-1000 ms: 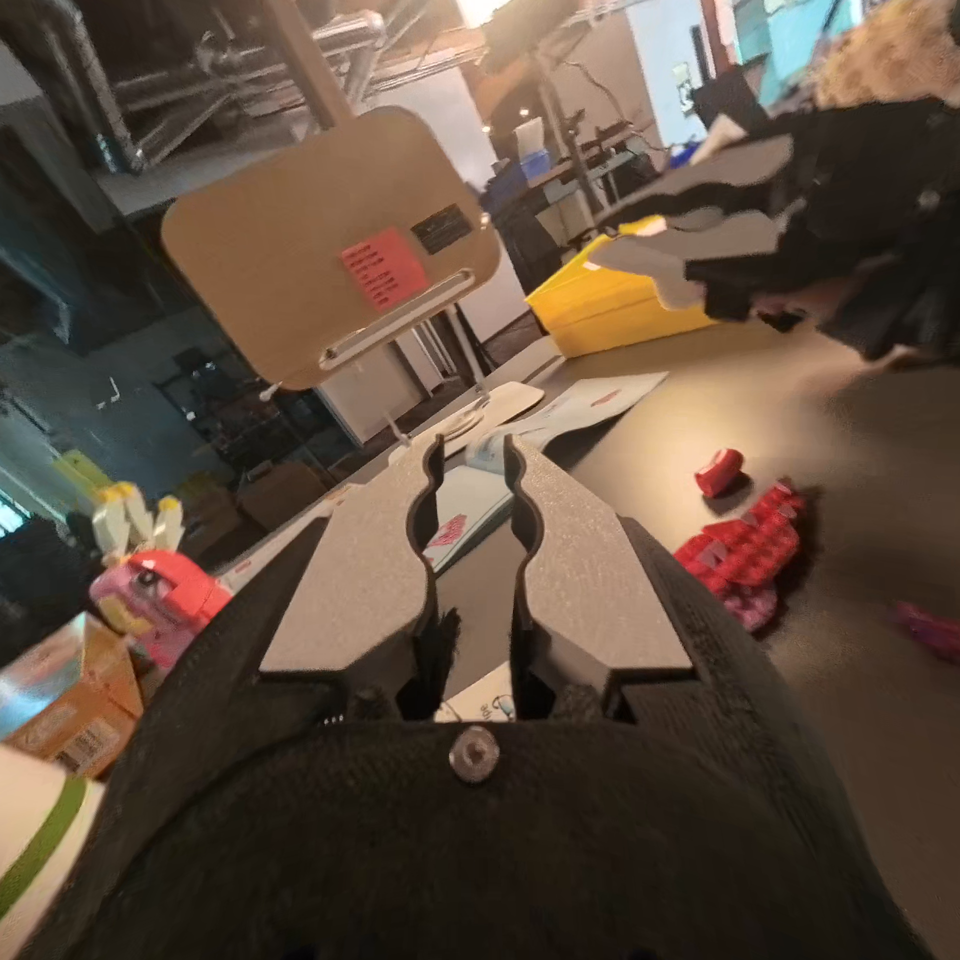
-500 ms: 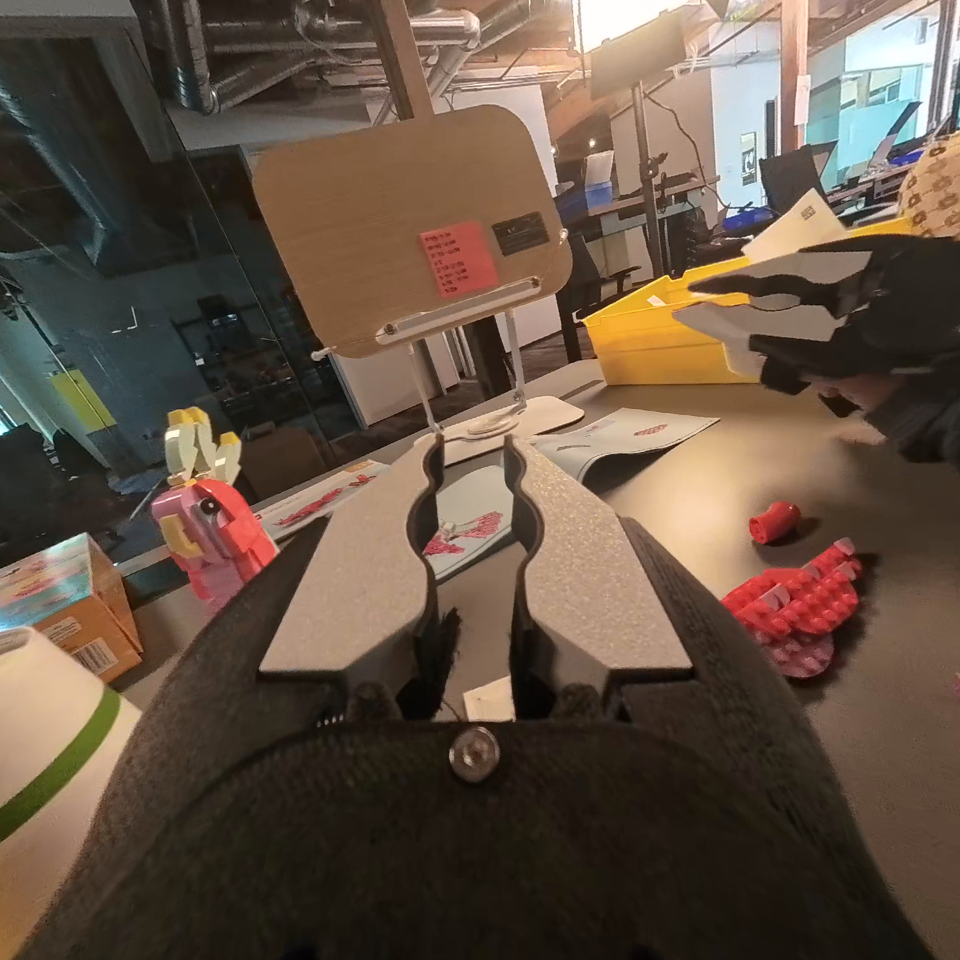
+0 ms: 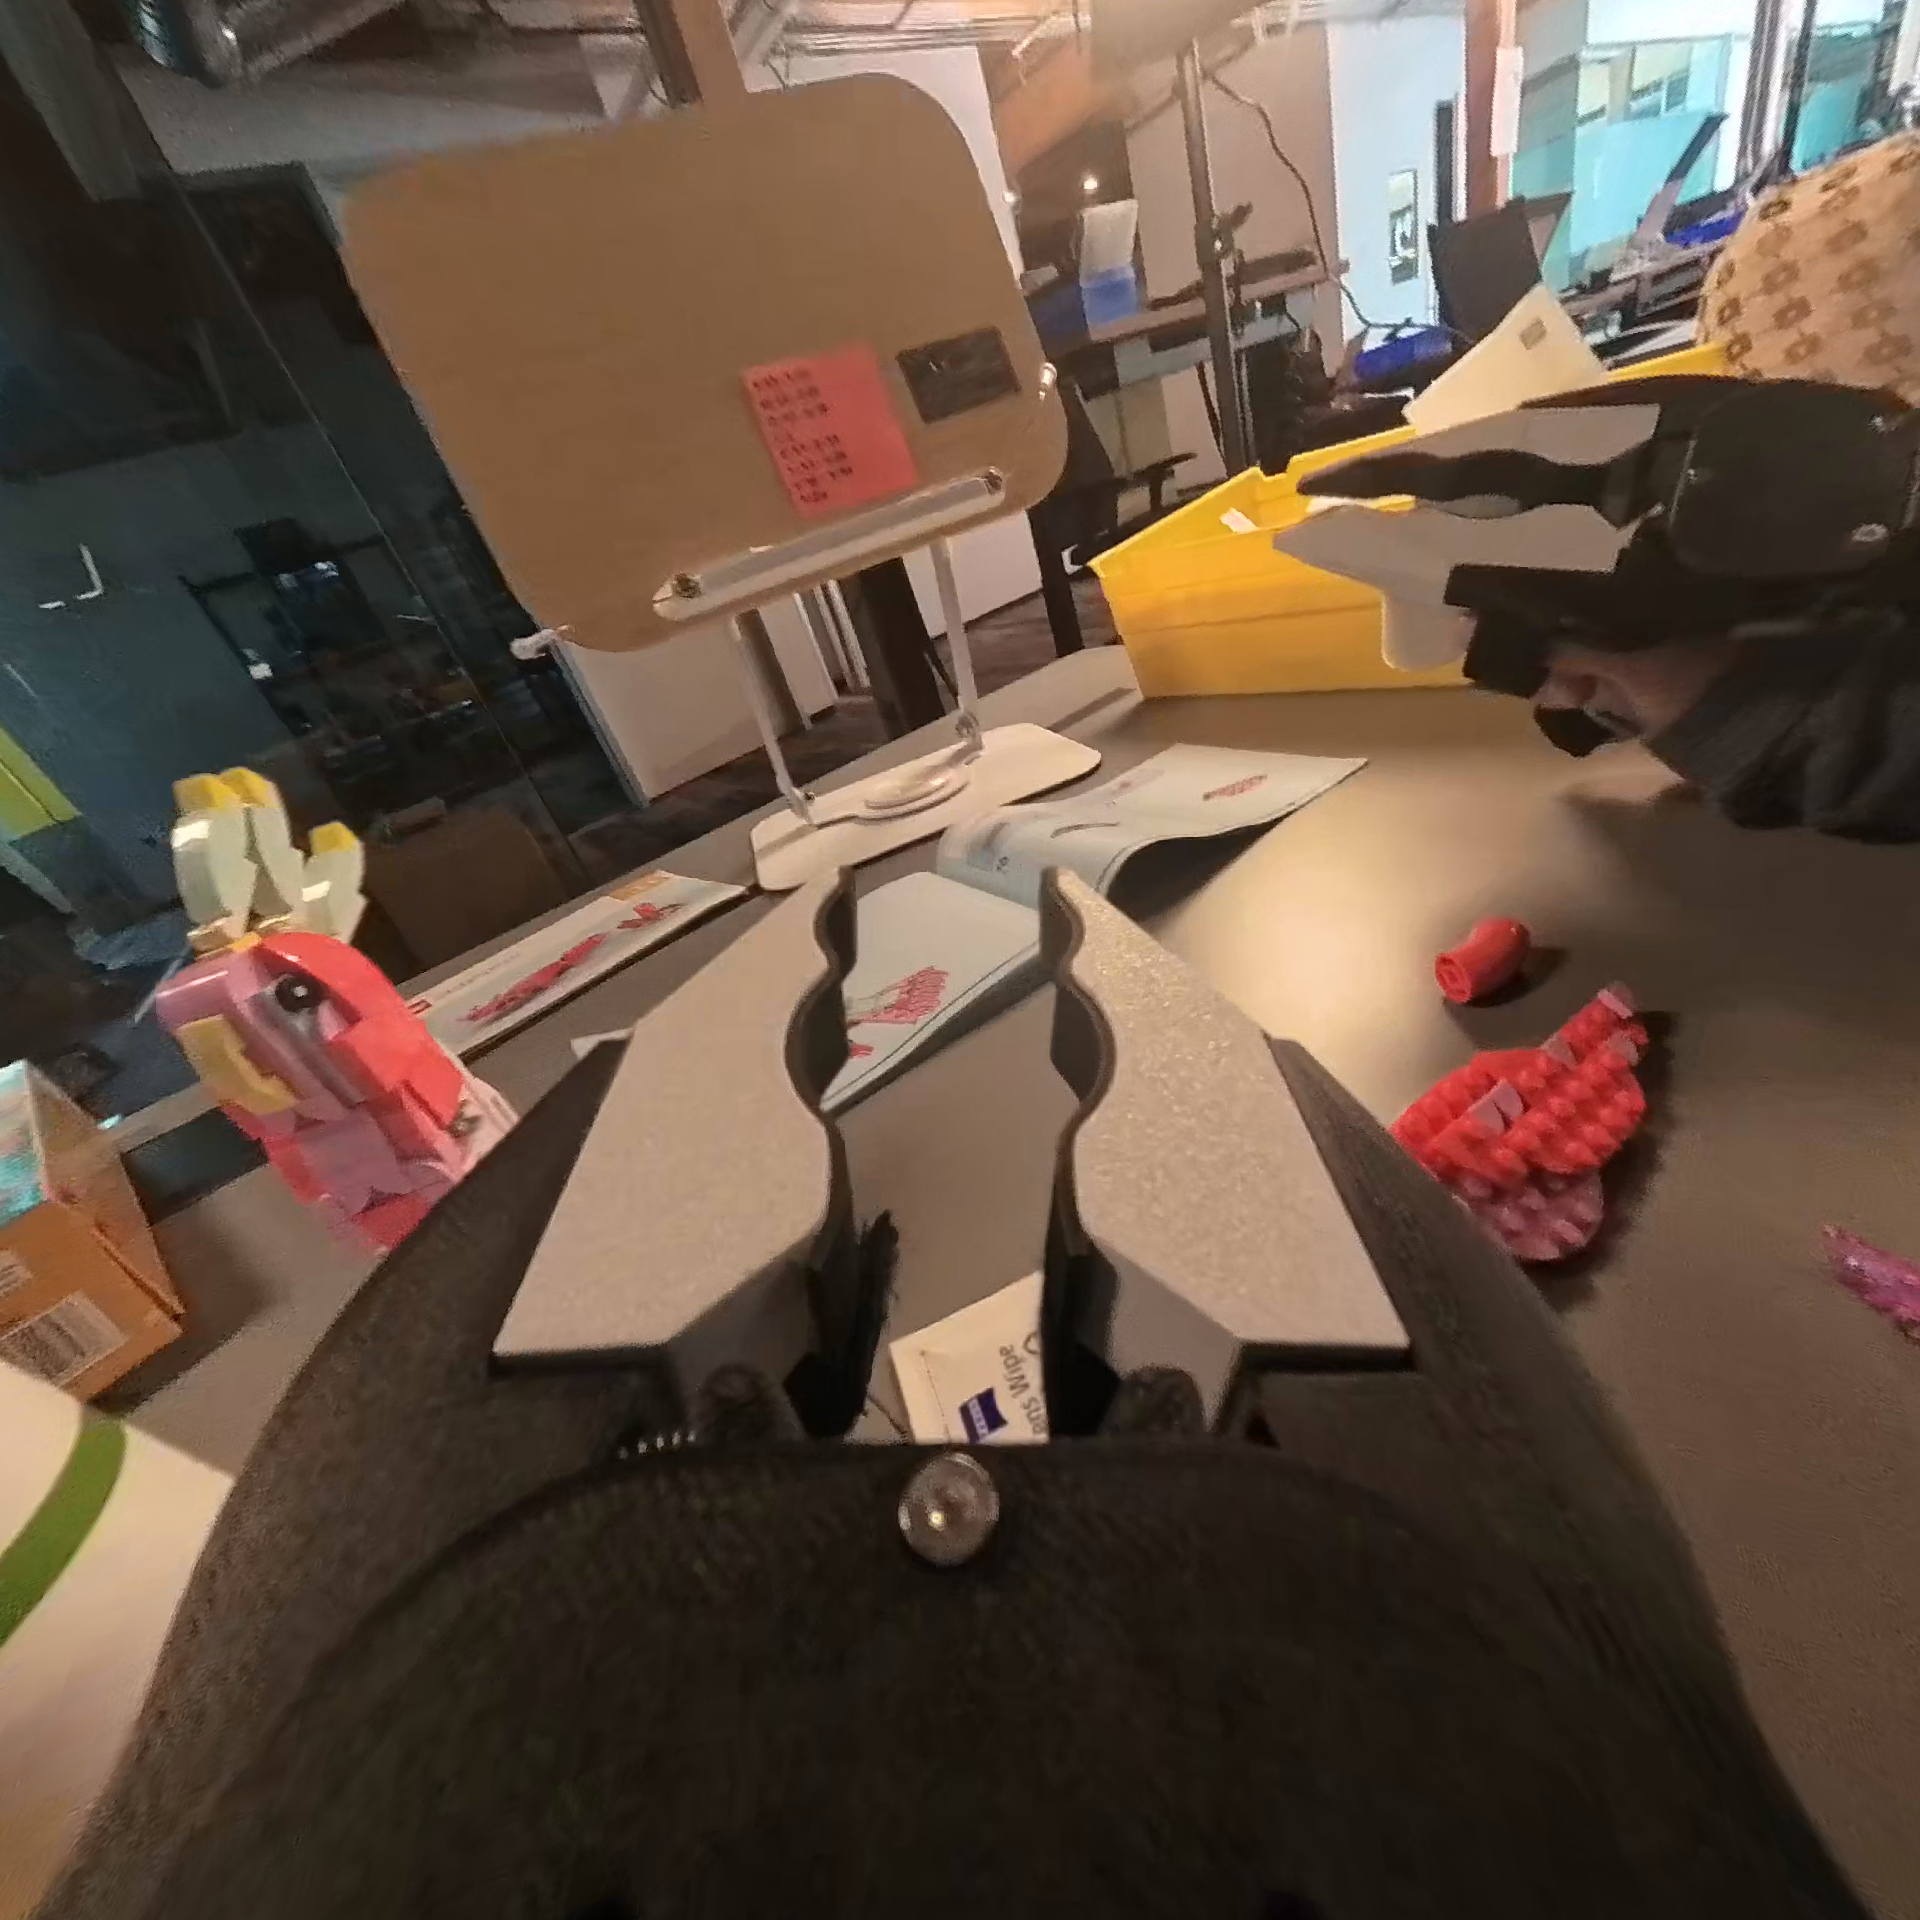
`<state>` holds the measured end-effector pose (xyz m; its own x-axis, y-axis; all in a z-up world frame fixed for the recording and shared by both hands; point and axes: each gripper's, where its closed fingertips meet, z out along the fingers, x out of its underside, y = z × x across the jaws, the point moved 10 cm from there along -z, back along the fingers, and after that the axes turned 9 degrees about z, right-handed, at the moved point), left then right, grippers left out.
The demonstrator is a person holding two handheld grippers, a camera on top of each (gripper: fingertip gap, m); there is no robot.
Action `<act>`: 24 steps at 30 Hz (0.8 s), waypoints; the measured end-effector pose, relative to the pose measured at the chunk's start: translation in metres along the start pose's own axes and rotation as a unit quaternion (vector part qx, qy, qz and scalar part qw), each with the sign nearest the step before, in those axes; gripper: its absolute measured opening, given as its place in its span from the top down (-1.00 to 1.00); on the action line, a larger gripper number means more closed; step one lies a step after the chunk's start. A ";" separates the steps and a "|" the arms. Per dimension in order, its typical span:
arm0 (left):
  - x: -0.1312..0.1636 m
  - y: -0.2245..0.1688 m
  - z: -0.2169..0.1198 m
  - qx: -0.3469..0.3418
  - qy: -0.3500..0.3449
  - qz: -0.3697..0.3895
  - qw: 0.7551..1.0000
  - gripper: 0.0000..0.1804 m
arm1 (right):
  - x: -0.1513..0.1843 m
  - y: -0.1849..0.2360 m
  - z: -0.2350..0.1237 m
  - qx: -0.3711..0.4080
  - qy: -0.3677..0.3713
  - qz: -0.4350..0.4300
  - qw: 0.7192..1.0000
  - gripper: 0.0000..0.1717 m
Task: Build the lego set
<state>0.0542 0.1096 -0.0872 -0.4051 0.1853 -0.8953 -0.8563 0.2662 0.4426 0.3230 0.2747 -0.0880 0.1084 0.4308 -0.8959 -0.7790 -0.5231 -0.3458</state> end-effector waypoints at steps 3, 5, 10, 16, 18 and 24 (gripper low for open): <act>0.000 -0.003 0.001 0.011 -0.001 0.010 1.000 0.63 | 0.000 -0.002 0.000 0.003 -0.003 0.008 1.000 0.78; 0.000 -0.004 0.002 0.012 0.002 0.014 1.000 0.64 | -0.001 -0.002 0.000 0.005 -0.004 0.006 1.000 0.78; 0.001 -0.003 0.002 0.012 0.002 0.014 1.000 0.66 | -0.001 -0.005 0.000 0.026 -0.006 0.008 1.000 0.78; 0.003 -0.002 0.004 0.016 0.018 -0.006 1.000 0.68 | 0.001 -0.017 -0.003 0.069 -0.010 0.036 0.997 0.78; 0.005 0.001 0.004 0.008 0.025 -0.019 0.999 0.68 | 0.001 -0.020 -0.004 0.080 -0.011 0.044 0.996 0.78; 0.006 0.006 0.004 0.001 0.028 -0.038 0.999 0.68 | 0.001 -0.020 -0.003 0.086 -0.008 0.041 0.995 0.79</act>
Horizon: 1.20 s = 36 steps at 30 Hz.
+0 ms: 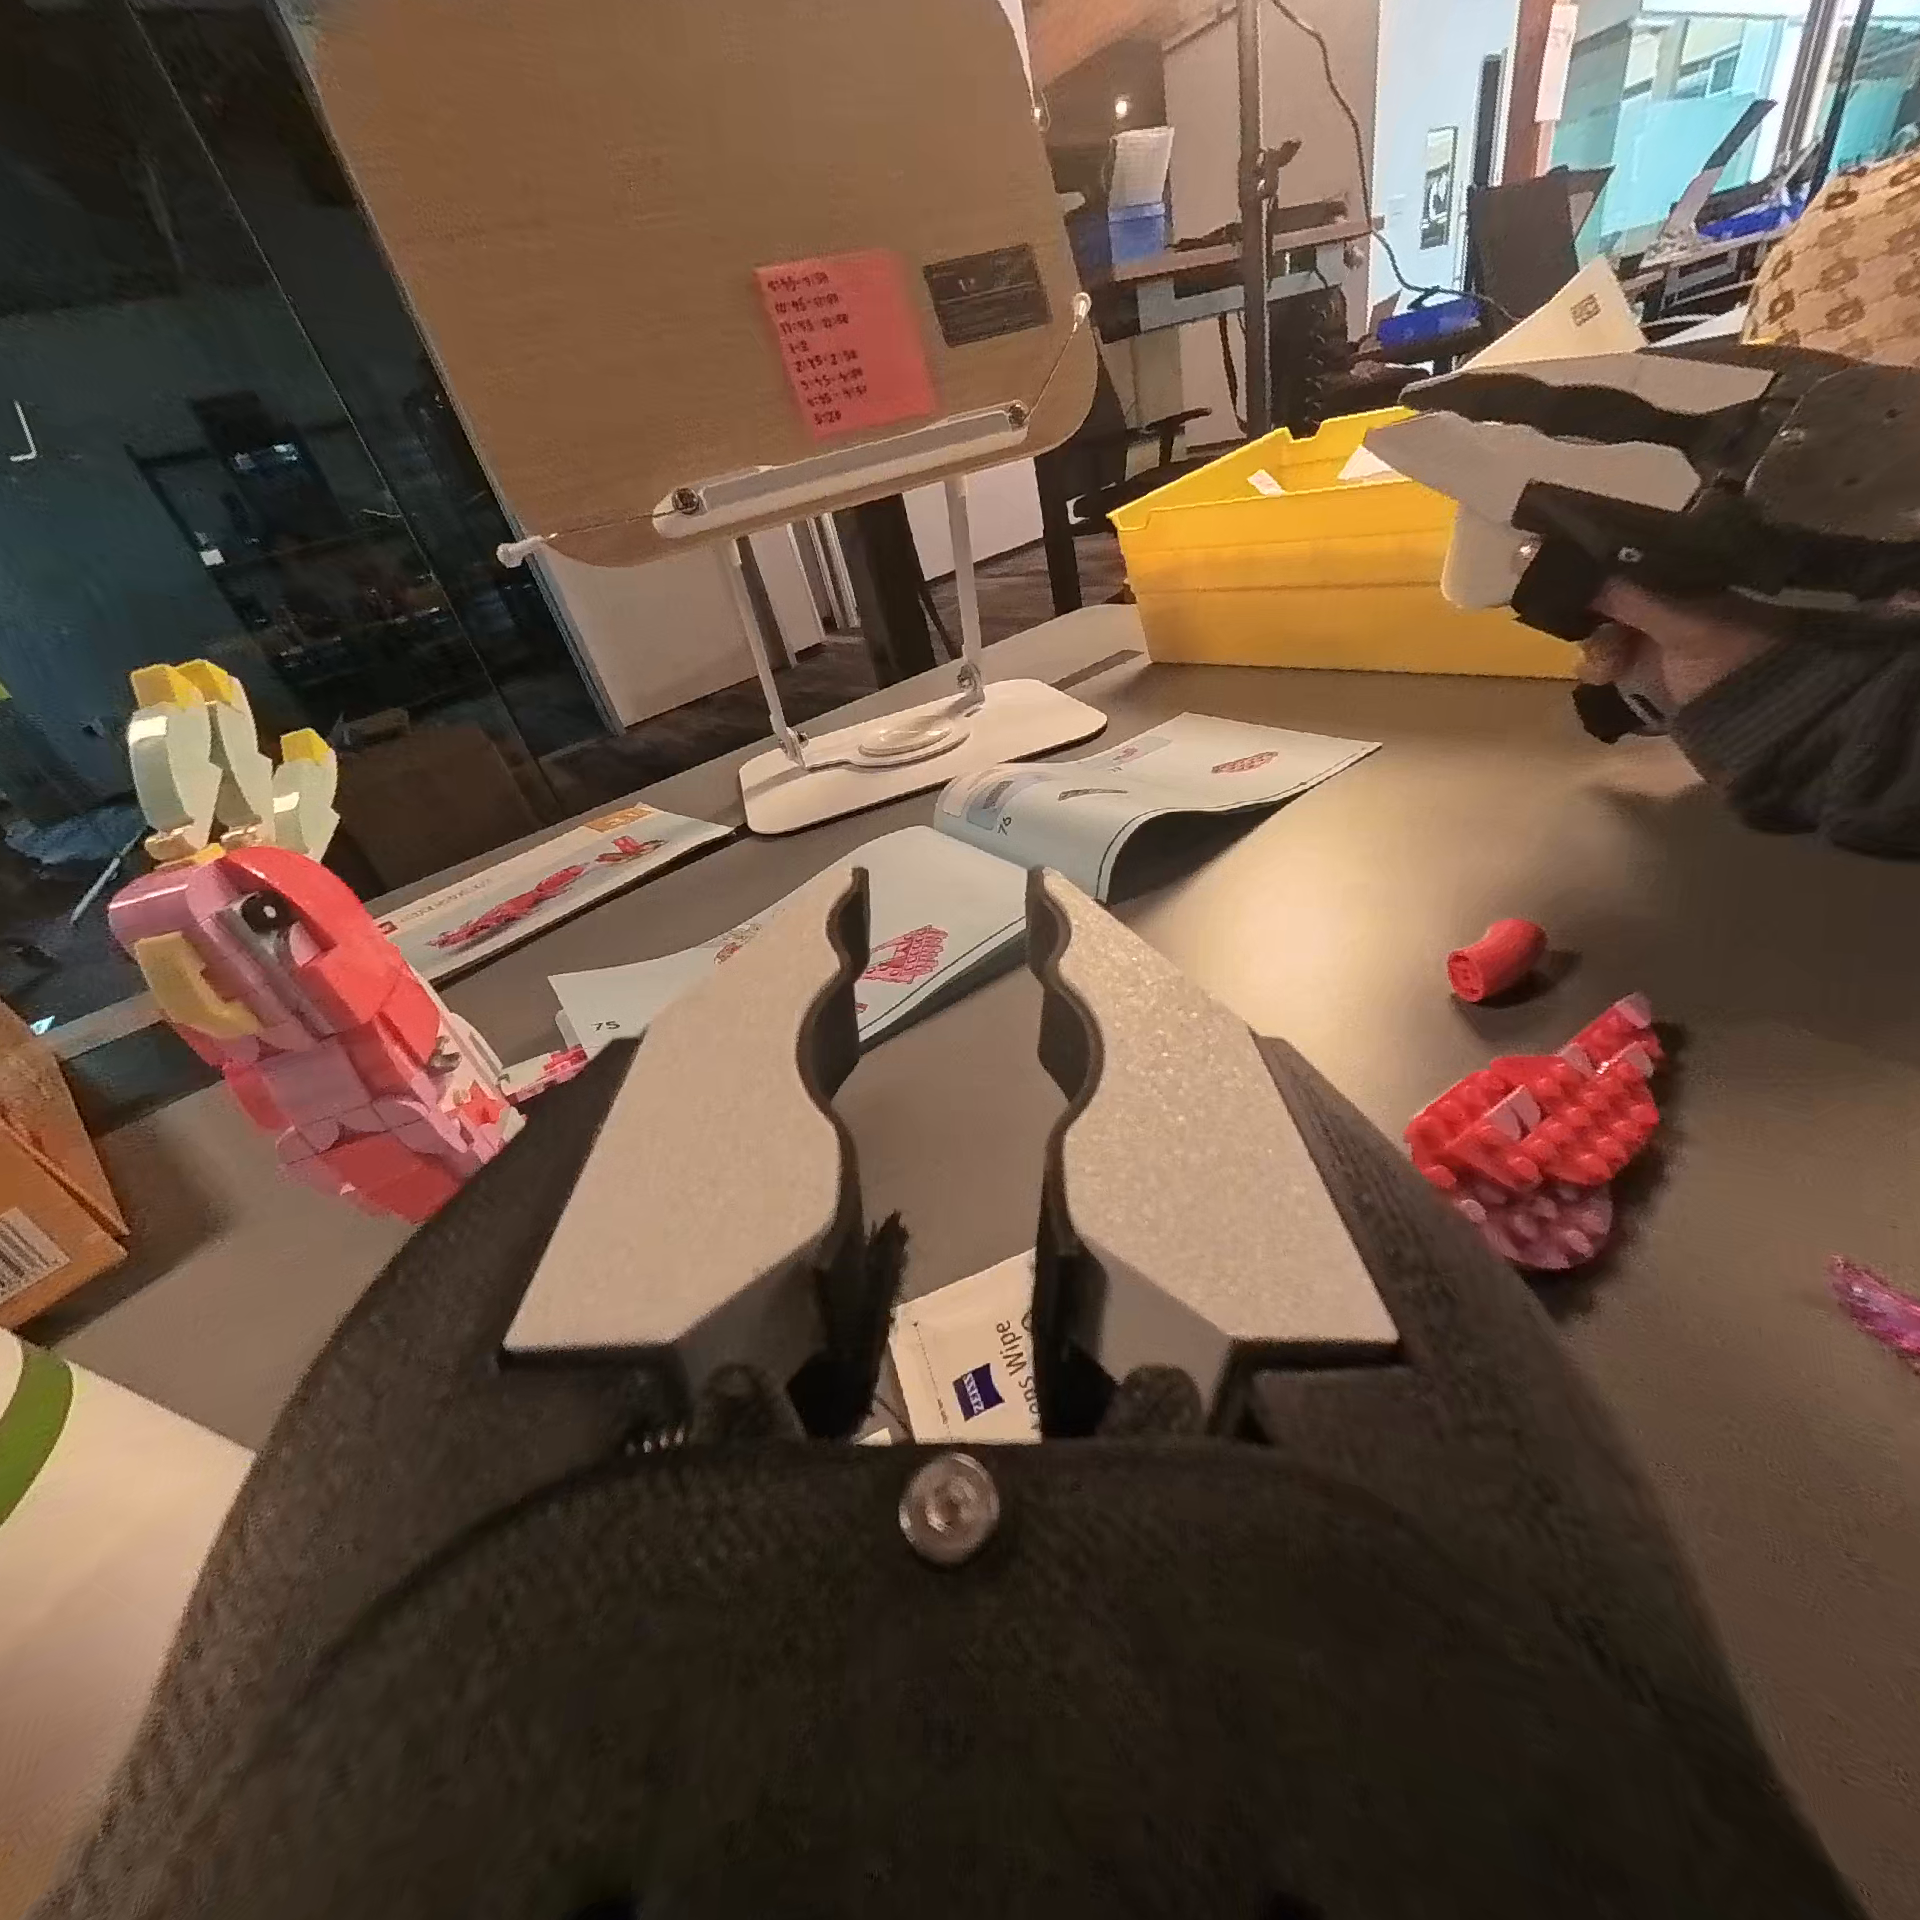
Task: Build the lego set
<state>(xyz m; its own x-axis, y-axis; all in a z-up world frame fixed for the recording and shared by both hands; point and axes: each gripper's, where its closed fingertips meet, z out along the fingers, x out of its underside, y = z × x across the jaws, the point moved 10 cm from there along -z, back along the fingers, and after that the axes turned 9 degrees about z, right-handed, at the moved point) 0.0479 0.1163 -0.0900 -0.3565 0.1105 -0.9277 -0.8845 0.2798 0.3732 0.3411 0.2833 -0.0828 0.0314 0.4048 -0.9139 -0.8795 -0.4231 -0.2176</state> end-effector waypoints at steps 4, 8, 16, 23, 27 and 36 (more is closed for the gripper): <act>0.000 -0.002 0.001 0.001 0.003 0.011 1.000 0.69 | 0.001 0.001 0.001 -0.002 0.003 -0.003 1.000 0.80; 0.000 -0.003 0.001 0.002 0.004 0.016 1.000 0.69 | 0.001 0.002 0.001 -0.006 0.004 -0.007 1.000 0.81; 0.000 -0.003 0.001 0.002 0.004 0.015 1.000 0.69 | 0.001 0.004 0.002 -0.012 0.006 -0.013 1.000 0.82; 0.000 -0.003 0.001 0.002 0.004 0.015 1.000 0.69 | 0.001 0.005 0.002 -0.017 0.008 -0.014 1.000 0.82; 0.000 -0.003 0.001 0.002 0.004 0.015 1.000 0.69 | 0.001 0.006 0.002 -0.020 0.007 -0.017 1.000 0.82; 0.000 -0.003 0.001 0.001 0.004 0.015 1.000 0.69 | 0.001 0.016 0.005 -0.099 0.029 -0.004 0.995 0.77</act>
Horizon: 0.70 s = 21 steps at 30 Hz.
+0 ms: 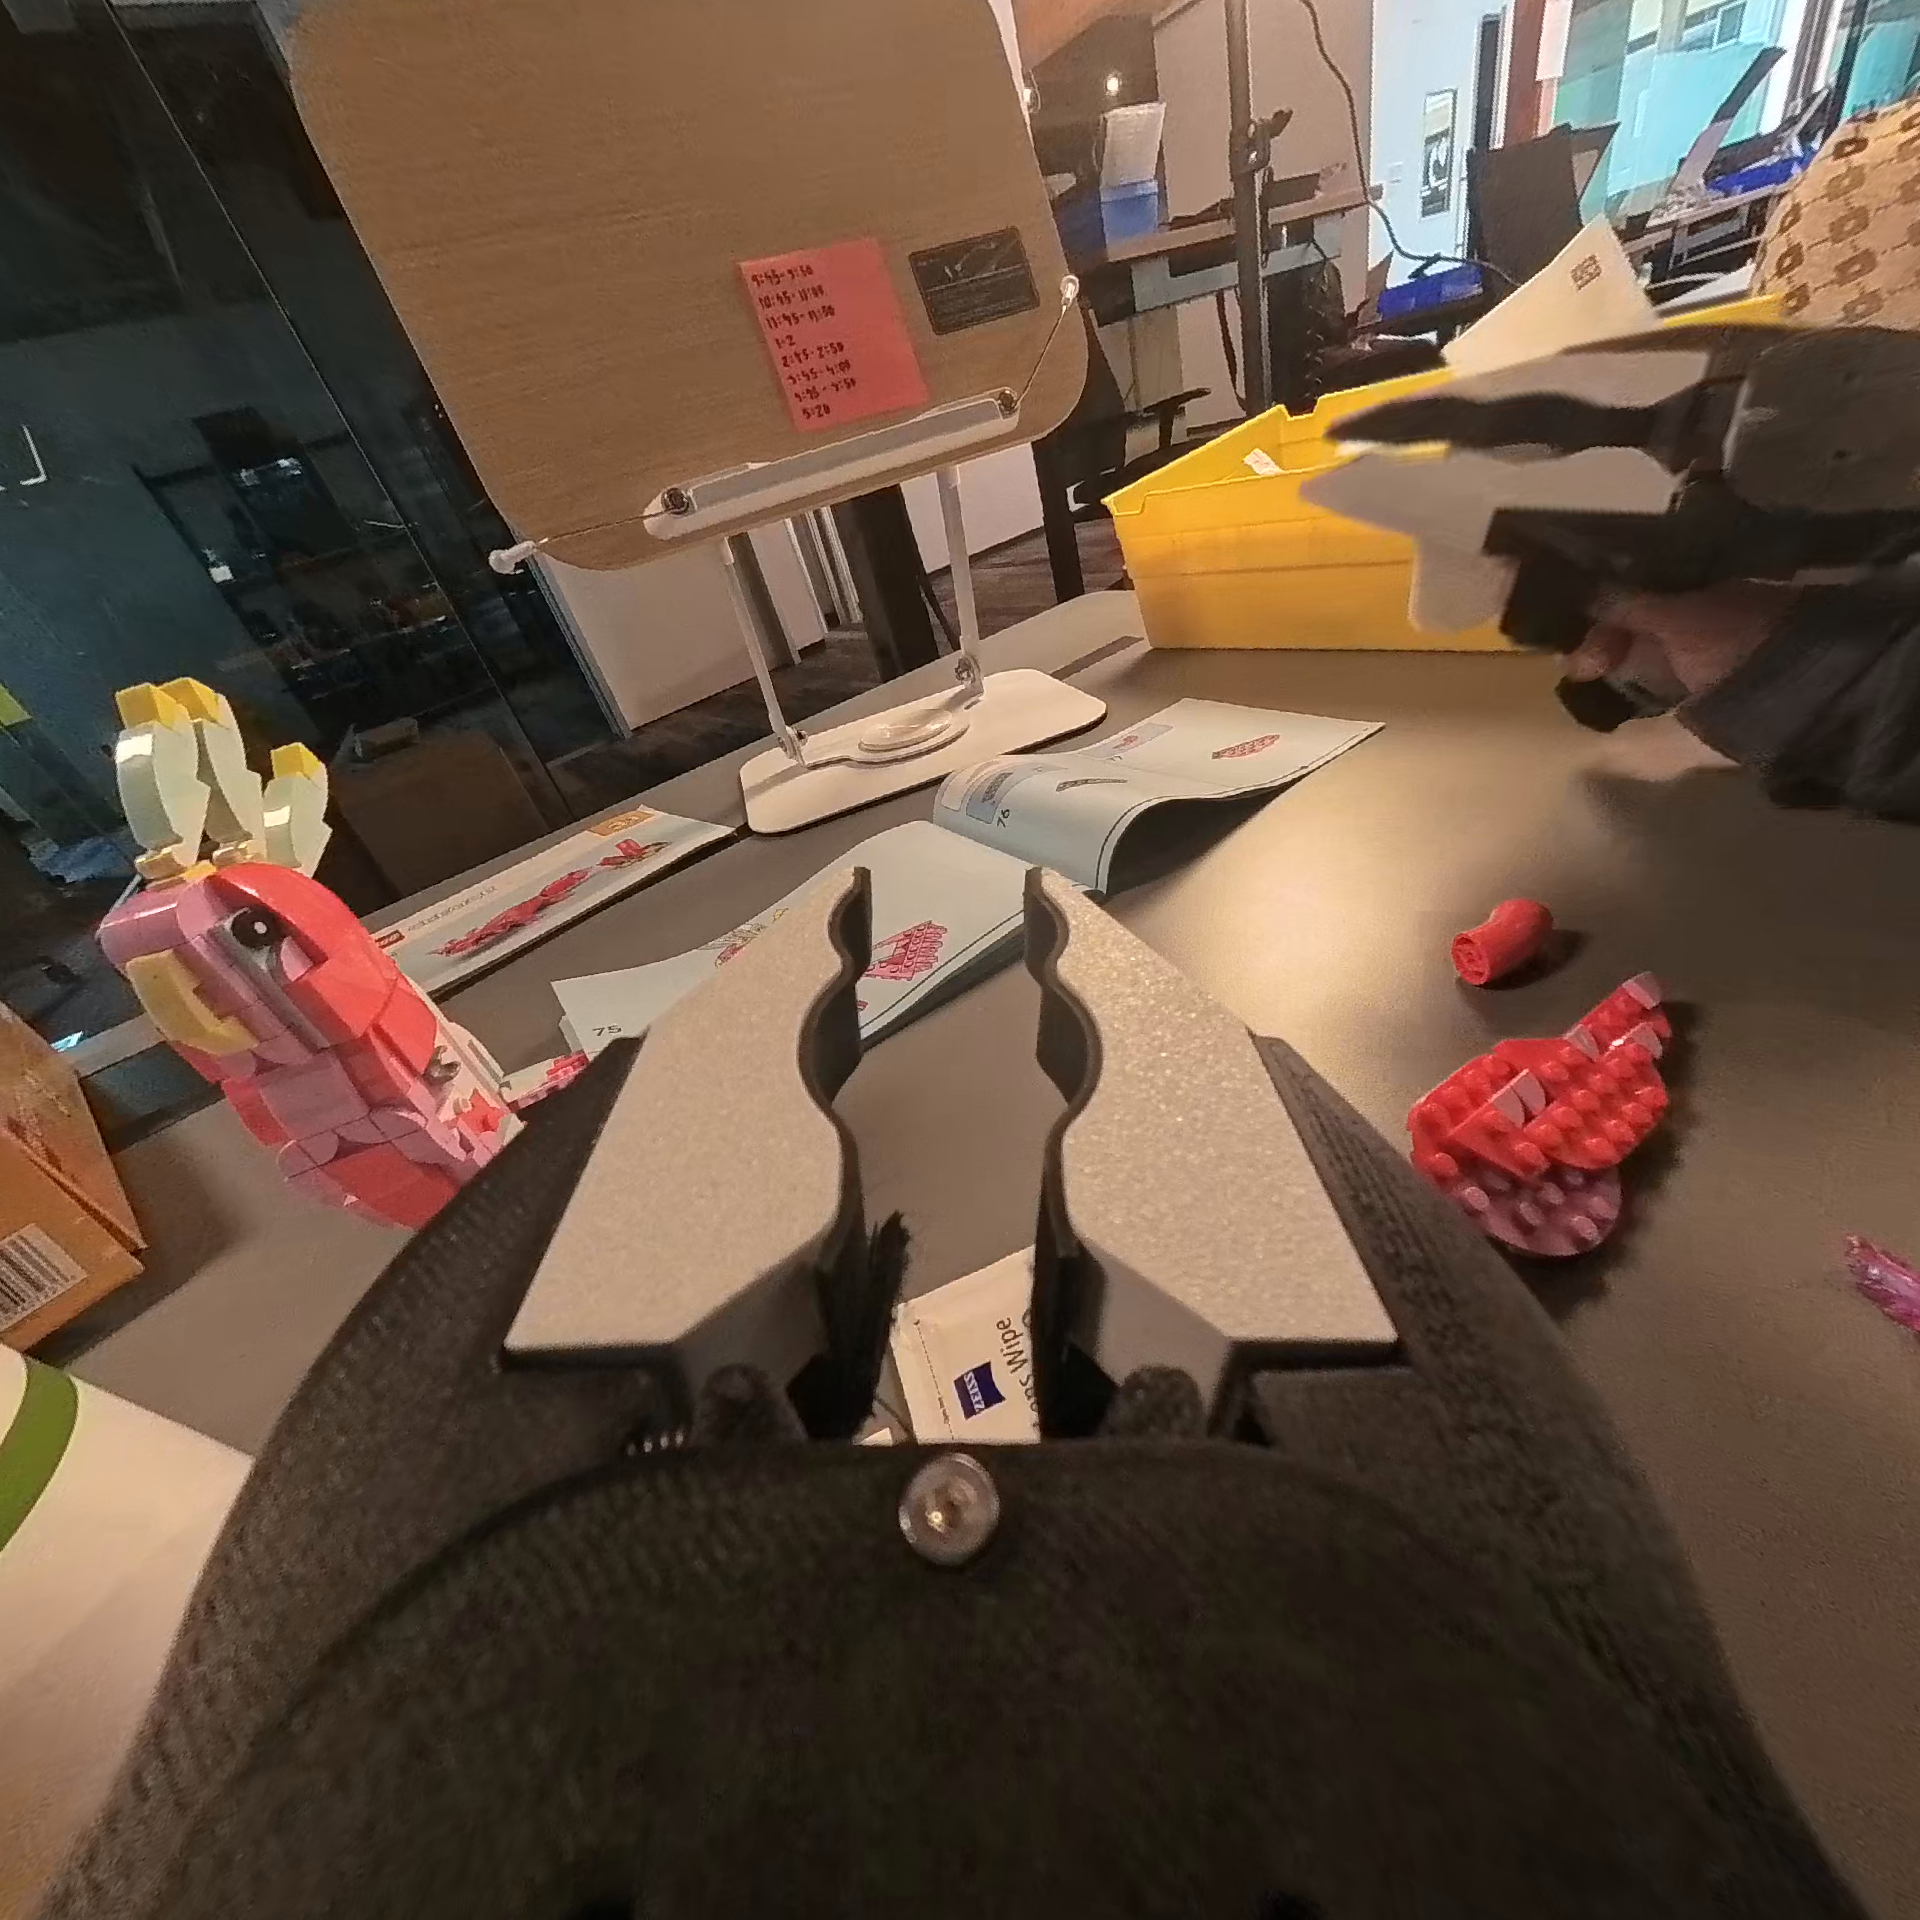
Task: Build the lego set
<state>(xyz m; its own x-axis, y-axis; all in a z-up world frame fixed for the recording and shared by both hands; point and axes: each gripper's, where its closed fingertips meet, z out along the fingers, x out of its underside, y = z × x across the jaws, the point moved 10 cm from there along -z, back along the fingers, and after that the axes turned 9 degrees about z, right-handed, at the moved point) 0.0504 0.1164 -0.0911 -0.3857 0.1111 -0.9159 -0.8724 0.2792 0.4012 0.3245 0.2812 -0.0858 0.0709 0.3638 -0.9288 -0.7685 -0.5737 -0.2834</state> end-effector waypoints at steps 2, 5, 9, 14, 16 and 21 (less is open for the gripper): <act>0.000 0.000 0.000 0.000 0.000 0.000 1.000 0.69 | 0.000 0.016 0.006 -0.106 0.048 0.018 0.993 0.66; 0.000 0.000 0.000 0.000 0.000 0.000 1.000 0.69 | -0.004 0.046 0.005 -0.305 0.114 0.107 0.939 0.67; 0.000 0.000 0.000 0.001 -0.001 -0.001 1.000 0.69 | -0.003 0.076 -0.006 -0.495 0.249 0.189 0.811 0.73; 0.000 -0.001 0.001 0.003 0.000 0.001 1.000 0.69 | 0.001 0.092 -0.017 -0.545 0.325 0.164 0.755 0.81; 0.000 -0.001 0.001 0.004 0.000 0.001 1.000 0.69 | 0.000 0.093 -0.019 -0.558 0.340 0.178 0.736 0.83; 0.000 -0.001 0.001 0.003 0.000 -0.002 1.000 0.69 | 0.002 0.094 -0.022 -0.570 0.362 0.200 0.710 0.80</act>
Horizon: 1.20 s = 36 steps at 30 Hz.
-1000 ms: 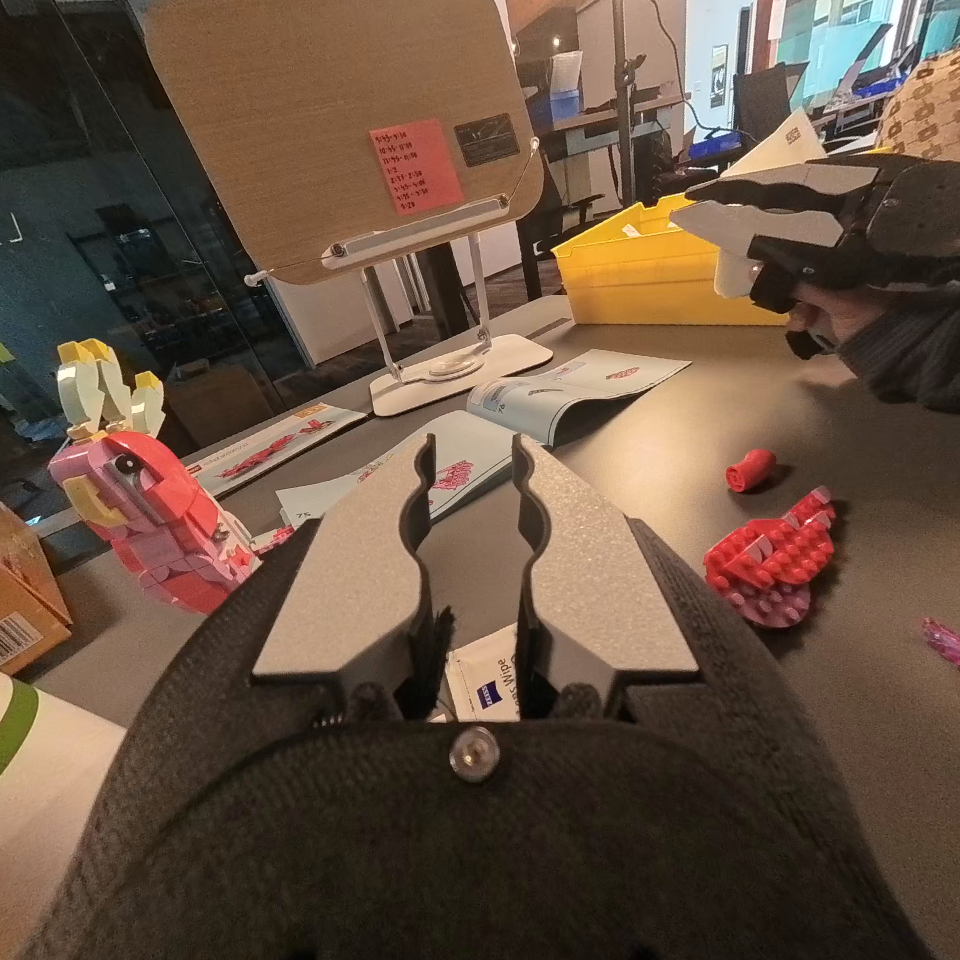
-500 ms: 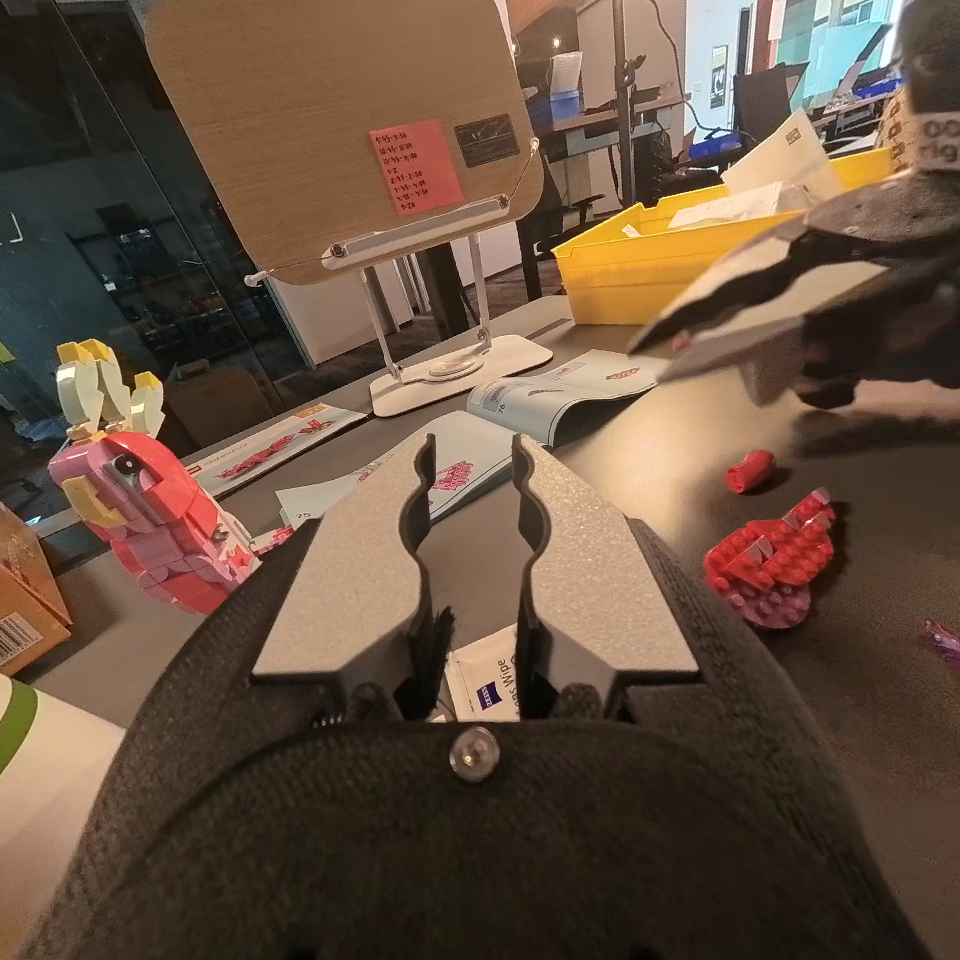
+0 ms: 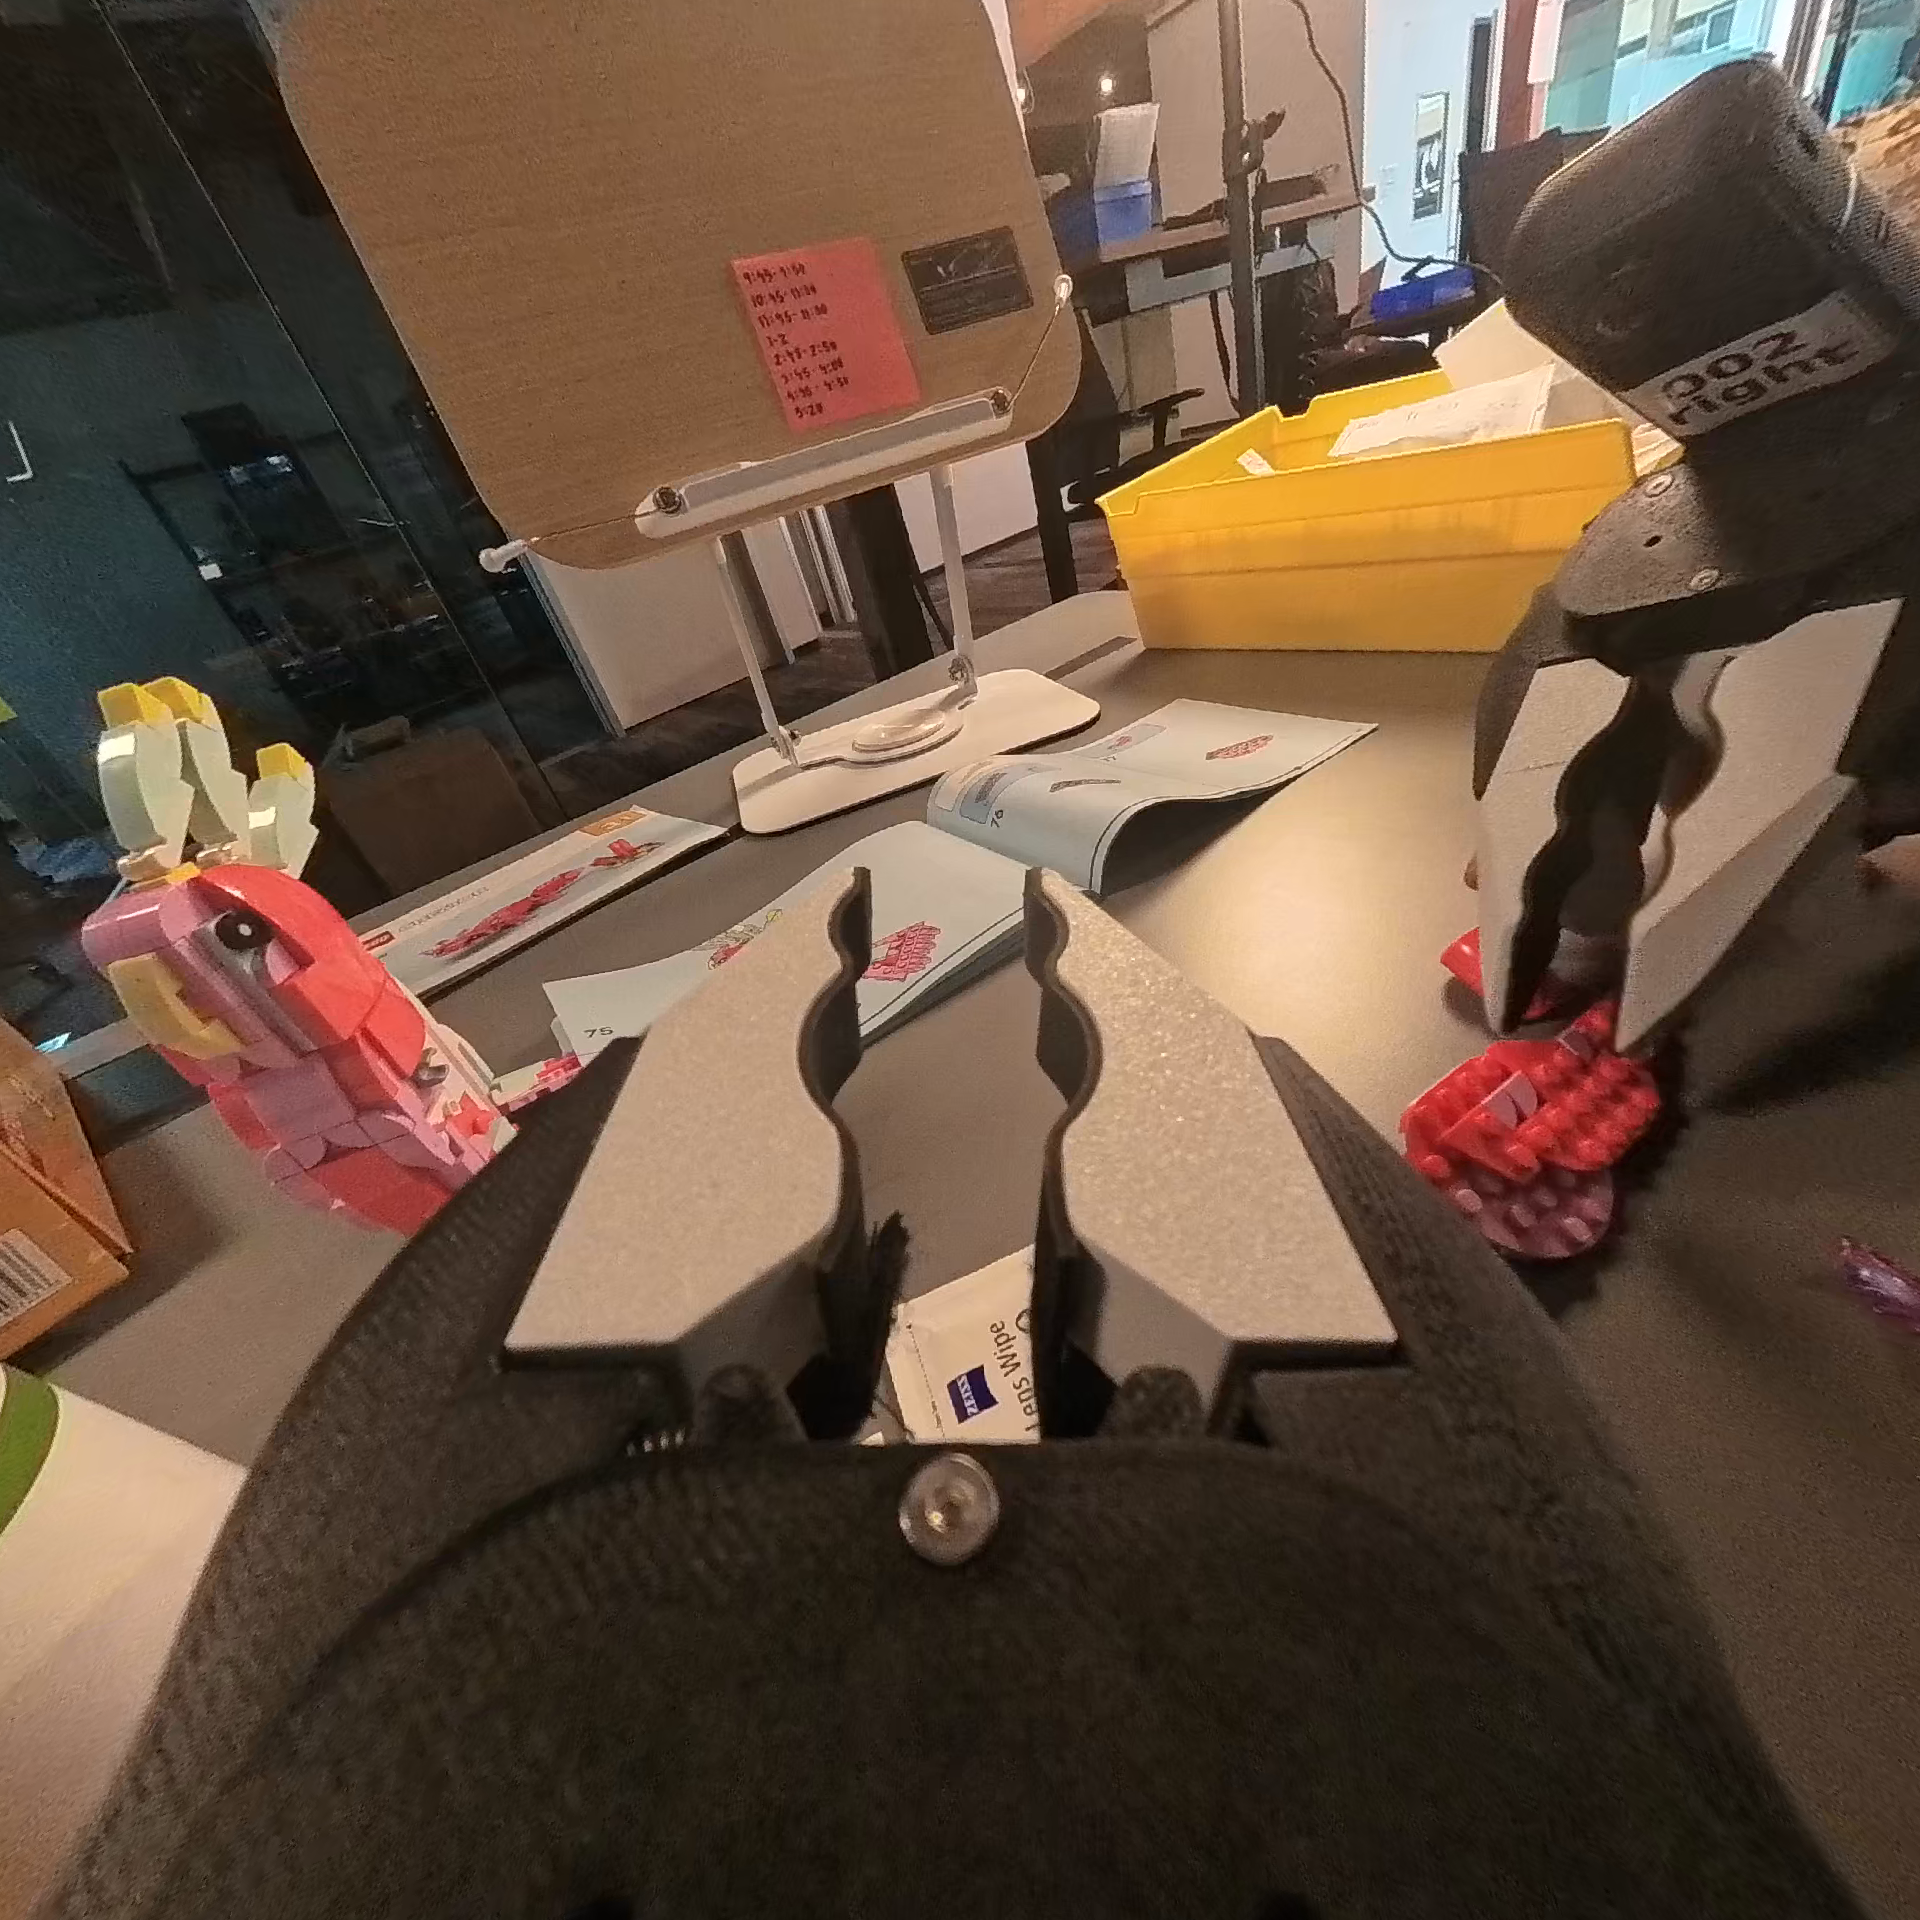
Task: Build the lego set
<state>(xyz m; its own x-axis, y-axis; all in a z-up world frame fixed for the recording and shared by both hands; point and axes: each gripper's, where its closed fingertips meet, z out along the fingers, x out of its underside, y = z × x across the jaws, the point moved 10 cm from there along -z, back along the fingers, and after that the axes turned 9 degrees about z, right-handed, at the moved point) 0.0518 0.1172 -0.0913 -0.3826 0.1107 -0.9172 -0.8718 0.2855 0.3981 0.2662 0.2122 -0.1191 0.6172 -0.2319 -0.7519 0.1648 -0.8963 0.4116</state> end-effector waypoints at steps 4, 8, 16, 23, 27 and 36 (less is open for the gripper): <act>0.000 0.000 0.000 0.000 0.000 0.001 1.000 0.69 | 0.000 0.003 0.002 -0.020 0.006 0.004 1.000 0.77; 0.000 0.000 0.000 0.000 0.000 0.000 1.000 0.69 | 0.004 0.000 0.005 -0.005 0.026 0.009 1.000 0.78; 0.000 -0.001 0.000 0.000 0.000 0.001 1.000 0.69 | 0.005 0.000 0.004 -0.016 0.030 0.004 0.999 0.85; 0.000 -0.001 0.001 0.001 0.001 0.003 1.000 0.69 | 0.001 -0.004 0.002 0.012 0.010 -0.018 1.000 0.89; -0.001 -0.001 0.000 0.004 0.000 0.003 1.000 0.69 | -0.003 -0.004 -0.001 0.059 -0.021 -0.069 0.996 0.89; -0.009 -0.024 0.003 0.220 -0.036 -0.039 0.974 0.35 | -0.015 0.007 -0.002 0.114 -0.074 -0.174 0.975 0.89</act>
<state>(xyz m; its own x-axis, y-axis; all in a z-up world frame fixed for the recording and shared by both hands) 0.0770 0.1117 -0.0931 -0.2844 0.1348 -0.9492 -0.6750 0.6749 0.2981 0.2593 0.2106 -0.1038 0.4330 0.0639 -0.8991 0.1585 -0.9873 0.0062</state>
